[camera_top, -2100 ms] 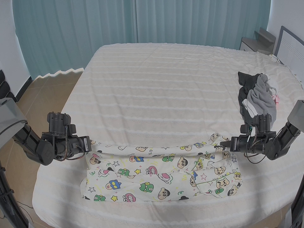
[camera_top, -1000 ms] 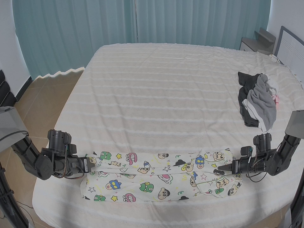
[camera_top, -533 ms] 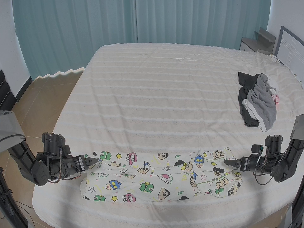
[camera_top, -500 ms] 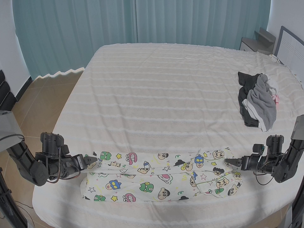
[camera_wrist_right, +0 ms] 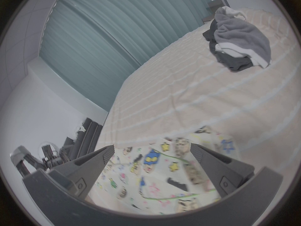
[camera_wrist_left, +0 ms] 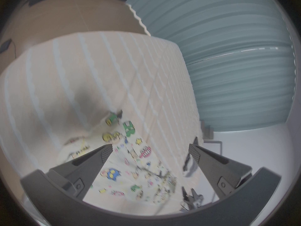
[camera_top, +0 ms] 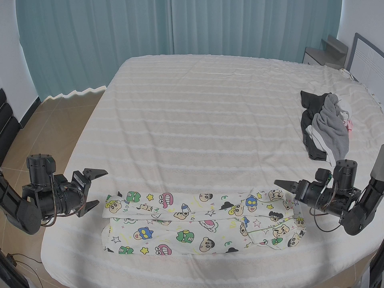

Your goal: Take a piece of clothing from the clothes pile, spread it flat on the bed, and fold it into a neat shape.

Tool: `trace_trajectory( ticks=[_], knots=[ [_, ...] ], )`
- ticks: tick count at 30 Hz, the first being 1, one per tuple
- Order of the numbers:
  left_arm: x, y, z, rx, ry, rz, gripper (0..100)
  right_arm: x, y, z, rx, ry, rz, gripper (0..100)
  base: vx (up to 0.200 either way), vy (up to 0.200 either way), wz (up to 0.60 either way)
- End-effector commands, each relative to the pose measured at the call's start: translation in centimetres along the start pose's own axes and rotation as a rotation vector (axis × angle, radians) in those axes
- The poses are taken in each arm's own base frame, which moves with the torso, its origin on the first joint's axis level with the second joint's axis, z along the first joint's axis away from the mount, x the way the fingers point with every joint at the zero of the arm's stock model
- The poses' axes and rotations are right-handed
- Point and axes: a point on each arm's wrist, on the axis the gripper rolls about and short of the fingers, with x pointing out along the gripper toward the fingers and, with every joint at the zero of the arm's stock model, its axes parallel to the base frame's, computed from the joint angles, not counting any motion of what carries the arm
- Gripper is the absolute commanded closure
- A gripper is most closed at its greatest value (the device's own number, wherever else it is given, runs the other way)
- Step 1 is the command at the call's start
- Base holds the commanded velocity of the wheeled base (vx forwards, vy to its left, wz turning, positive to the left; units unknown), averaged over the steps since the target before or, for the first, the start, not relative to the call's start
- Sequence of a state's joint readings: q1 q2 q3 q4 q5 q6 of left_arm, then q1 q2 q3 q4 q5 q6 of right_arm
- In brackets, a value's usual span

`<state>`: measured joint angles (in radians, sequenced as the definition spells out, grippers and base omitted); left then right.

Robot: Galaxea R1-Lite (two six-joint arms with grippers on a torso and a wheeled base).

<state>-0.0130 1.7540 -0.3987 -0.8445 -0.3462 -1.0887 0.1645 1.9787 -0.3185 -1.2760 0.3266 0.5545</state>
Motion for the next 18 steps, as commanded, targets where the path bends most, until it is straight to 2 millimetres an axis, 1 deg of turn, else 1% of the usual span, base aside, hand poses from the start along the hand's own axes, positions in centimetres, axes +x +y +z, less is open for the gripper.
trace_trajectory(
  ticks=[1, 4, 6, 8, 11, 18],
  knots=[
    [-2.1, 0.5, -0.3, -0.121, 0.101, -0.078, 0, 3.6, 5.1, -1.4, 0.089, 0.022, 0.084, 0, 0.000, 0.000, 0.00],
    [-3.0, 0.8, -0.8, -0.111, 0.124, -0.123, 0, 4.5, 6.0, -1.6, 0.159, 0.032, 0.105, 0, 0.000, 0.000, 0.00],
    [-3.1, 1.1, -1.1, -0.109, 0.126, -0.129, 0, 4.7, 6.0, -2.0, 0.189, 0.047, 0.098, 0, 0.000, 0.000, 0.00],
    [-3.1, 1.5, -1.3, -0.108, 0.125, -0.131, 0, 5.4, 5.1, -3.1, 0.207, 0.079, 0.048, 0, 0.000, 0.000, 0.00],
    [-2.6, 2.0, -1.2, -0.117, 0.128, -0.114, 0, 6.1, 3.8, -3.7, 0.219, 0.061, -0.035, 0, 0.000, 0.000, 0.00],
    [-1.9, 2.7, -1.2, -0.131, 0.137, -0.089, 0, 7.5, 1.4, -4.8, 0.230, 0.040, -0.156, 0, 0.000, 0.000, 0.00]
  ],
)
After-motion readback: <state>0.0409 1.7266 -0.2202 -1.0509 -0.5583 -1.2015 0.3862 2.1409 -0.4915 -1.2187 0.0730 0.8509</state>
